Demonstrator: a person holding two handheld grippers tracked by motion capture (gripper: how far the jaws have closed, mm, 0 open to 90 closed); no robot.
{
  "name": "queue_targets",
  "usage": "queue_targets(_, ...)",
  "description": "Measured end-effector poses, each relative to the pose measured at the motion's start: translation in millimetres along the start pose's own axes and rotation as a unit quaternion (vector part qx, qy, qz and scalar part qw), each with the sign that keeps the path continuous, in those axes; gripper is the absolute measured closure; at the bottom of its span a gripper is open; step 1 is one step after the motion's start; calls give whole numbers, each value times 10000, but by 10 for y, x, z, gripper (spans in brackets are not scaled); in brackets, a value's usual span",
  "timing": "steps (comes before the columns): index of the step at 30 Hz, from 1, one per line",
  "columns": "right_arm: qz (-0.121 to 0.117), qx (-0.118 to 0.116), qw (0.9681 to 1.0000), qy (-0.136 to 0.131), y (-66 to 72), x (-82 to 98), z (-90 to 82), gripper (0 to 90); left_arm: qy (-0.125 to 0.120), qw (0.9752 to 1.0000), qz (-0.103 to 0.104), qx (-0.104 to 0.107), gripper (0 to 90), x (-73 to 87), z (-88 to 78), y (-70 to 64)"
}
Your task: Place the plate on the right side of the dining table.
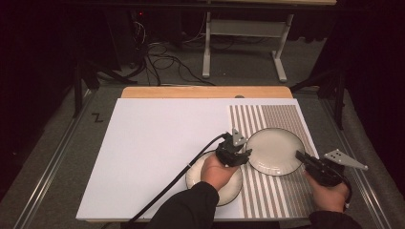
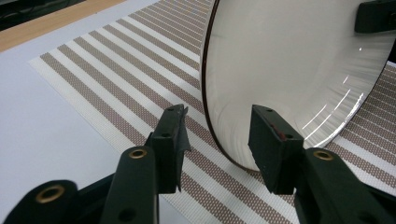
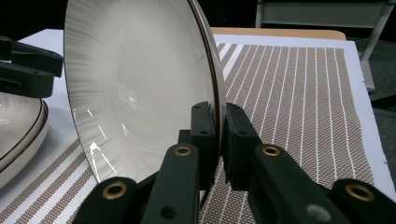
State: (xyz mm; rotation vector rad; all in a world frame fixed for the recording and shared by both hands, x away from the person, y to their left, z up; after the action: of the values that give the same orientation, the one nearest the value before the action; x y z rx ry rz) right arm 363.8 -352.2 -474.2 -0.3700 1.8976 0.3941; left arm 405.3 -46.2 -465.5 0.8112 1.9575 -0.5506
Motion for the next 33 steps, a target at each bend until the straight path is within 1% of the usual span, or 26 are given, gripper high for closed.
queue_targets(3,0,-2,10000,13,-5,-1,3,854,-53,10000,-56,20,550,51,-75,23)
queue_targets(5,8,-1,10000,15,-9,-1,7,854,-80,9999,-59,14,534,85,-136,35)
queue_targets(8,18,8,10000,24,-4,-4,9,854,-139,9999,-44,3,502,137,-253,60)
queue_targets(11,20,16,10000,20,1,-5,10,853,-212,9998,-57,25,501,197,-383,109)
queue_targets(16,31,38,10000,35,0,-3,10,852,-301,9994,-161,-58,481,315,-596,221)
queue_targets(19,44,50,10000,34,-3,0,12,852,-332,9992,-166,-161,450,398,-727,284)
queue_targets(21,40,44,10000,35,-2,-1,12,852,-345,9990,-187,-192,444,455,-821,326)
queue_targets(23,31,56,10000,37,1,-2,12,851,-349,9989,-182,-237,444,514,-932,378)
queue_targets(26,50,71,10000,46,3,-3,14,850,-395,9984,-292,-262,439,605,-1135,452)
queue_targets(27,38,83,9999,55,1,-3,15,850,-441,9982,-285,-286,437,636,-1212,470)
queue_targets(30,60,102,9999,63,-2,-1,19,848,-472,9977,-227,-426,423,723,-1429,531)
queue_targets(32,66,111,9999,65,-5,1,24,847,-506,9971,-218,-528,411,781,-1555,578)
queue_targets(33,72,121,9999,71,-6,1,25,847,-512,9968,-180,-589,403,812,-1613,601)
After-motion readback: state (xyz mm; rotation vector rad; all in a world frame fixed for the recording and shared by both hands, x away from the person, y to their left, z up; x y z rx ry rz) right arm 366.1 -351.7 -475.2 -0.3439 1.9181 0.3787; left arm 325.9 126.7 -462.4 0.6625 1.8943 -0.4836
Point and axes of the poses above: each handheld gripper's, and its own axes: z roughly forward along the jaws, x roughly out of its underside, y roughly to its left, the point moved 1 cm from there along z, roughly forward along the jaws, and after that the axes turned 5 degrees about -y, right-handed, at the moved point
